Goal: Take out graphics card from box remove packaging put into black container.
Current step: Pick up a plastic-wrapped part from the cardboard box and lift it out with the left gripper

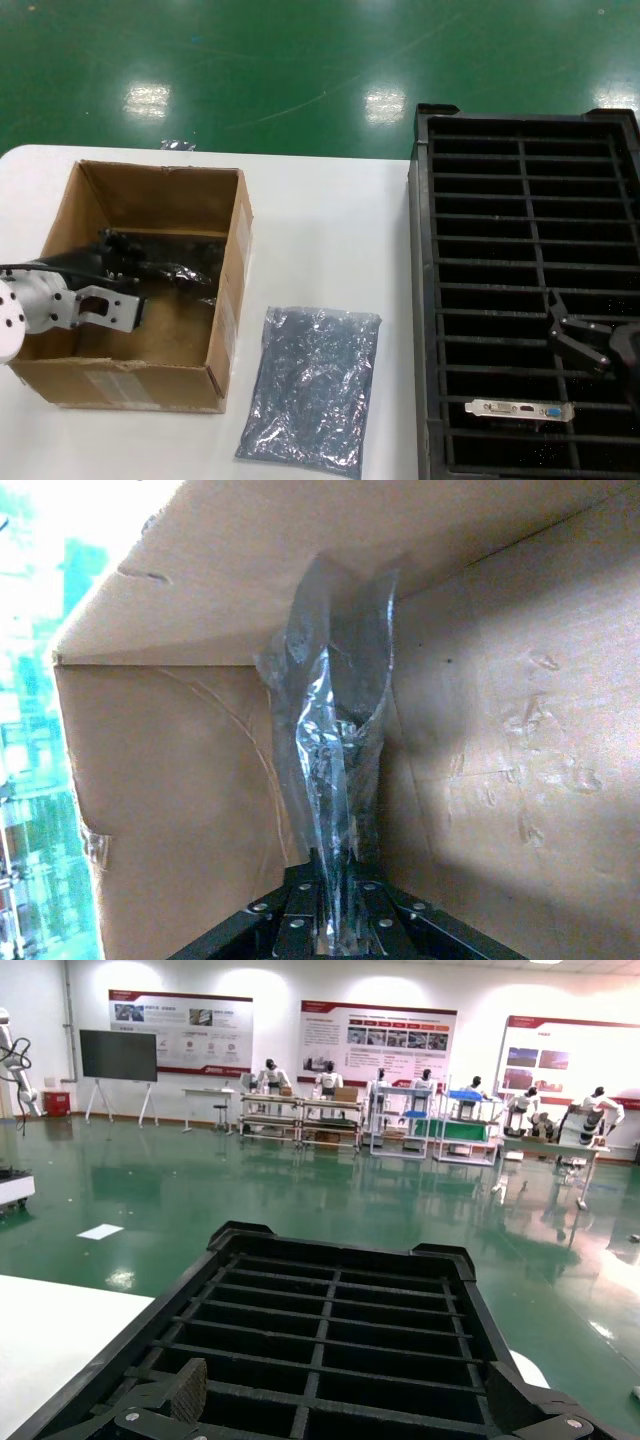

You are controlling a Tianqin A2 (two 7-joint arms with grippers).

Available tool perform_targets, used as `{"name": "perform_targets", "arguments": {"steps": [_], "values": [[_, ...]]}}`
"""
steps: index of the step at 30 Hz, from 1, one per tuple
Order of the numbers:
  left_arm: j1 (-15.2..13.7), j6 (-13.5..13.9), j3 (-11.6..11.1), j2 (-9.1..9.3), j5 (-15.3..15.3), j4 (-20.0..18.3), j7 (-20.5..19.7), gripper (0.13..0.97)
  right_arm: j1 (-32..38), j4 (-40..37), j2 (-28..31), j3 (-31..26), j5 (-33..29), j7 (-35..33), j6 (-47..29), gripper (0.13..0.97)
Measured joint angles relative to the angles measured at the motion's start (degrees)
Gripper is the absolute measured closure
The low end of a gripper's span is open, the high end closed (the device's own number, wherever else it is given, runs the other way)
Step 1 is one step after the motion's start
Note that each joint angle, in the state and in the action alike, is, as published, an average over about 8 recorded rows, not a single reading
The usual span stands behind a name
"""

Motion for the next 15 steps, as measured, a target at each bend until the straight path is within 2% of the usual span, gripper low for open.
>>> {"name": "perform_targets", "arguments": {"steps": [9,15], "values": [[1.30,0.05,-0.75,-1.23,2.04,-4.37,-2.16,0.947,0.00,0.00,0.00,0.00,0.00,0.00,0.00,0.129],[2.60,-0.09,-2.13,-2.33,3.46,-8.73,-4.11,0.954,0.00,0.00,0.00,0.00,0.00,0.00,0.00,0.129]]}}
